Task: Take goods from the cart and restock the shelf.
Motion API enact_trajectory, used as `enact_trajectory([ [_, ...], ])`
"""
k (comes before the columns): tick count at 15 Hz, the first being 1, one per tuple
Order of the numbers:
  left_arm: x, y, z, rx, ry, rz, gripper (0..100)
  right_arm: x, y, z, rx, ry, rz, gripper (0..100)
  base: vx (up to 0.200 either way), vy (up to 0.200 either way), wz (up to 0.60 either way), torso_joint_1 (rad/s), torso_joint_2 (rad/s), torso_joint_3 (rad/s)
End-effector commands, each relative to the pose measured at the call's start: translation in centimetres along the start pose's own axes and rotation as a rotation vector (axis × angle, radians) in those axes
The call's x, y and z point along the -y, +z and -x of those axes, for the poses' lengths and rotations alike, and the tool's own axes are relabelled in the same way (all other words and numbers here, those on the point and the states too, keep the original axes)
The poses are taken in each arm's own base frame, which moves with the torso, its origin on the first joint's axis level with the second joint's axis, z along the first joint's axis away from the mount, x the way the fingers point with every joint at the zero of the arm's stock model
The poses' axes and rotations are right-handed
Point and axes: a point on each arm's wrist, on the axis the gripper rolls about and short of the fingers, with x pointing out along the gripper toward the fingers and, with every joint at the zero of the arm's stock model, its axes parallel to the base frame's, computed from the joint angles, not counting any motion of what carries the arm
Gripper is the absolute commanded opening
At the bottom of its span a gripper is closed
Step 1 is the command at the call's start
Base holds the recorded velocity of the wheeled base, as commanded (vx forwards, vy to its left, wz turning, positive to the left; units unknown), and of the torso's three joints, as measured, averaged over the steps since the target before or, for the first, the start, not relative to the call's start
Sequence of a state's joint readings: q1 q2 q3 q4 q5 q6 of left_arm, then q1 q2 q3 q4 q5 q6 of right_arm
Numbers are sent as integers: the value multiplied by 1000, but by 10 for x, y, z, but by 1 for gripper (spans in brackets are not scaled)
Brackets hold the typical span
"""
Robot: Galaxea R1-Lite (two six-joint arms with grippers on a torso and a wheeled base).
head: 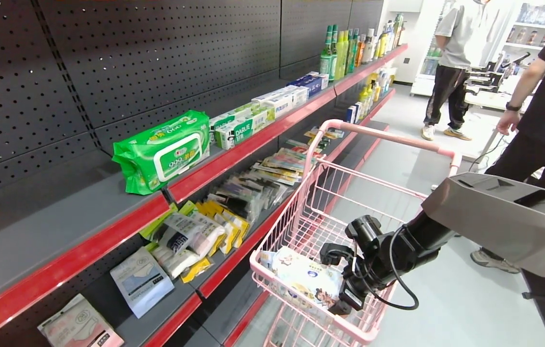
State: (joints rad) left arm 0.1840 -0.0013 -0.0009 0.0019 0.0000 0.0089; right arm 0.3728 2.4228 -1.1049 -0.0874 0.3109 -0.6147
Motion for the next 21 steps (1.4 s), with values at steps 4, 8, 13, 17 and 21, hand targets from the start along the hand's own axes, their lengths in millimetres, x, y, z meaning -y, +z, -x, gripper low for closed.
enact_trajectory([
  [4,0,0,0,-3,0,0,100,5,7,-1,24,-12,9,100,0,0,0,-68,184,111],
  [8,0,0,0,-2,0,0,100,2,5,-9,25,-9,16,100,0,0,0,0,0,0],
  [13,0,0,0,-3,0,0,100,4,1,-4,37,-26,-10,0,0,0,0,0,0,0],
  [17,0,0,0,-3,0,0,100,12,28,107,218,-258,-288,0,0,0,0,0,0,0],
  [21,0,0,0,-2,0,0,100,-22,25,241,370,-463,-400,0,0,0,0,0,0,0],
])
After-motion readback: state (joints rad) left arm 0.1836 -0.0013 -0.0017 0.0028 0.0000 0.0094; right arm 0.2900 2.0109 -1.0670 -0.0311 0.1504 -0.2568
